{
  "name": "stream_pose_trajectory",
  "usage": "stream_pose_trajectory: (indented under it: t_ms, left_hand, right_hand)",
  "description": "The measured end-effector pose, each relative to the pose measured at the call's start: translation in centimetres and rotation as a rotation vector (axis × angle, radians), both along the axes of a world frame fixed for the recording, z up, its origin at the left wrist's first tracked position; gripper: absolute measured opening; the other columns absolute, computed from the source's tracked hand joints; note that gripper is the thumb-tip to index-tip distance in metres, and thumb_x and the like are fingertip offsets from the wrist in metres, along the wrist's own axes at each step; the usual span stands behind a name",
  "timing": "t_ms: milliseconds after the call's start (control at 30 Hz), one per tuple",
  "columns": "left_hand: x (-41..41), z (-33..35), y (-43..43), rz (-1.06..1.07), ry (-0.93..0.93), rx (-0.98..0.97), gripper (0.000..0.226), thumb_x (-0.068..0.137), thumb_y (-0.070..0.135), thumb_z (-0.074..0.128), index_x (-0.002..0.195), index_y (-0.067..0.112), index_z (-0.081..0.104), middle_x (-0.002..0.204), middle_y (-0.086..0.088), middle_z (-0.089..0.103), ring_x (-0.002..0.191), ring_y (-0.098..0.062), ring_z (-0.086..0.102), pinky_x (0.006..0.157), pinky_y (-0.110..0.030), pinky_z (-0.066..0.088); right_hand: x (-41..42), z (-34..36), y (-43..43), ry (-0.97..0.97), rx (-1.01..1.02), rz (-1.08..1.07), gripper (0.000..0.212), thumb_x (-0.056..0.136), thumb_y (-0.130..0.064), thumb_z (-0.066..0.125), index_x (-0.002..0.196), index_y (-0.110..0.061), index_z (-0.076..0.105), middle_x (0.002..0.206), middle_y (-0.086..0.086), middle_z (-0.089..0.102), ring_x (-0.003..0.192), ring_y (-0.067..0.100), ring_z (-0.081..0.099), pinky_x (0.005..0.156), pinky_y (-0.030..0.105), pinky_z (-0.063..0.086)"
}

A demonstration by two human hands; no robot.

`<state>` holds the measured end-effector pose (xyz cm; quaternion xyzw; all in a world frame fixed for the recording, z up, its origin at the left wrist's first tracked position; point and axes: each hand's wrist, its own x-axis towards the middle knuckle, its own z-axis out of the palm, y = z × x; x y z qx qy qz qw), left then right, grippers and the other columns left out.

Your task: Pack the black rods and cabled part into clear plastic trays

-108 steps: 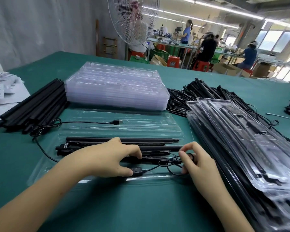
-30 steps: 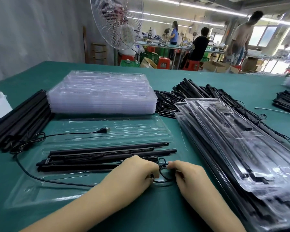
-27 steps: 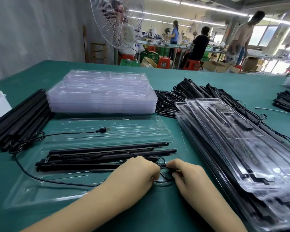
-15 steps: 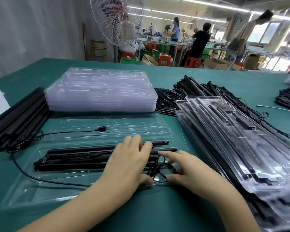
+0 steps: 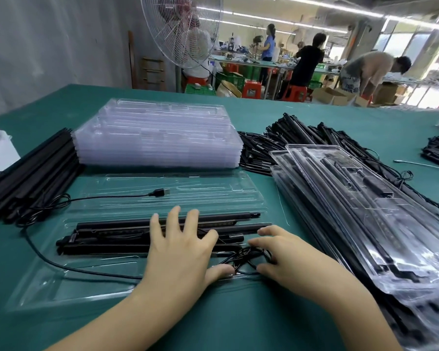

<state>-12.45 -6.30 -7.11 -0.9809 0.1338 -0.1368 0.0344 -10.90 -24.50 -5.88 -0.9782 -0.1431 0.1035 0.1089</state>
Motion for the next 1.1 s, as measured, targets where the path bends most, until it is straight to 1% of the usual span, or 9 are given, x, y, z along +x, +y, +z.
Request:
stream_pose_trajectory:
  t_ms: [133, 200, 267, 400, 600, 733, 867, 1000, 1100]
  left_hand:
    - [0.1, -0.7, 0.4, 0.014, 0.012, 0.013, 0.059, 0.051, 0.073, 0.069, 0.079, 0.022, 0.076, 0.078, -0.009, 0.069, 0.07, -0.034, 0.067, 0.078, -0.067, 0.048]
    - [0.1, -0.4, 0.3, 0.028, 0.072, -0.004, 0.062, 0.066, 0.076, 0.052, 0.103, 0.03, 0.07, 0.102, -0.005, 0.065, 0.092, -0.033, 0.062, 0.096, -0.064, 0.04]
    - [0.4, -1.0, 0.5, 0.034, 0.122, -0.011, 0.072, 0.077, 0.079, 0.029, 0.131, 0.034, 0.044, 0.129, 0.003, 0.045, 0.117, -0.025, 0.042, 0.111, -0.049, 0.024]
    - [0.6, -1.6, 0.8, -0.024, 0.123, -0.101, 0.069, 0.08, 0.076, 0.027, 0.134, 0.034, 0.038, 0.127, 0.012, 0.039, 0.114, -0.017, 0.036, 0.091, -0.027, 0.037]
    - [0.5, -1.2, 0.6, -0.05, 0.091, -0.166, 0.062, 0.08, 0.073, 0.034, 0.126, 0.033, 0.048, 0.12, 0.018, 0.048, 0.111, -0.013, 0.043, 0.076, -0.025, 0.04]
    - [0.3, -0.4, 0.4, -0.11, 0.017, -0.161, 0.046, 0.065, 0.072, 0.061, 0.087, 0.032, 0.069, 0.084, 0.019, 0.063, 0.075, -0.01, 0.059, 0.048, -0.021, 0.042]
    - [0.6, -1.6, 0.4, -0.097, 0.05, -0.199, 0.053, 0.084, 0.071, 0.037, 0.119, 0.032, 0.049, 0.117, 0.017, 0.051, 0.104, -0.01, 0.044, 0.066, -0.023, 0.033]
    - [0.7, -1.5, 0.5, -0.069, 0.065, -0.169, 0.052, 0.086, 0.07, 0.035, 0.122, 0.034, 0.047, 0.119, 0.016, 0.048, 0.108, -0.008, 0.041, 0.064, -0.024, 0.032]
    - [0.9, -1.4, 0.3, -0.074, 0.068, -0.181, 0.049, 0.087, 0.067, 0.037, 0.122, 0.034, 0.047, 0.121, 0.017, 0.045, 0.107, -0.009, 0.043, 0.066, -0.024, 0.033]
  right_hand:
    - [-0.1, -0.2, 0.3, 0.004, -0.034, -0.047, 0.035, 0.092, -0.026, 0.055, 0.127, -0.018, 0.053, 0.136, -0.001, 0.036, 0.122, 0.019, 0.044, 0.1, 0.03, 0.039]
    - [-0.2, -0.4, 0.6, -0.008, -0.068, -0.066, 0.028, 0.092, -0.025, 0.054, 0.118, -0.014, 0.055, 0.125, 0.001, 0.041, 0.115, 0.022, 0.046, 0.096, 0.033, 0.042]
    - [-0.4, -0.6, 0.9, -0.029, -0.098, -0.085, 0.025, 0.094, -0.025, 0.051, 0.116, -0.013, 0.053, 0.121, 0.002, 0.042, 0.114, 0.023, 0.044, 0.094, 0.036, 0.043]
    - [-0.9, -1.1, 1.2, -0.096, -0.092, -0.114, 0.025, 0.097, -0.023, 0.046, 0.121, -0.014, 0.045, 0.118, 0.002, 0.039, 0.114, 0.022, 0.038, 0.09, 0.03, 0.038]
    - [-0.7, -1.3, 0.5, -0.144, 0.057, -0.133, 0.031, 0.092, -0.038, 0.053, 0.118, -0.022, 0.048, 0.112, -0.005, 0.04, 0.113, 0.015, 0.036, 0.092, 0.025, 0.034]
    - [-0.4, -1.8, 0.7, -0.23, 0.2, -0.191, 0.024, 0.088, -0.045, 0.056, 0.099, -0.023, 0.059, 0.09, -0.011, 0.043, 0.096, 0.01, 0.042, 0.078, 0.022, 0.034]
    - [-0.4, -2.0, 0.8, -0.339, 0.364, -0.228, 0.012, 0.084, -0.035, 0.066, 0.083, -0.024, 0.061, 0.085, -0.01, 0.048, 0.08, 0.004, 0.047, 0.069, 0.018, 0.033]
    - [-0.5, -1.4, 0.6, -0.382, 0.519, -0.199, 0.013, 0.081, -0.02, 0.071, 0.071, -0.025, 0.065, 0.075, -0.007, 0.053, 0.065, -0.003, 0.05, 0.062, 0.007, 0.035]
    - [-0.4, -1.2, -0.2, -0.272, 0.6, -0.252, 0.016, 0.08, -0.02, 0.071, 0.067, -0.028, 0.066, 0.07, -0.007, 0.059, 0.057, -0.001, 0.049, 0.057, 0.008, 0.036]
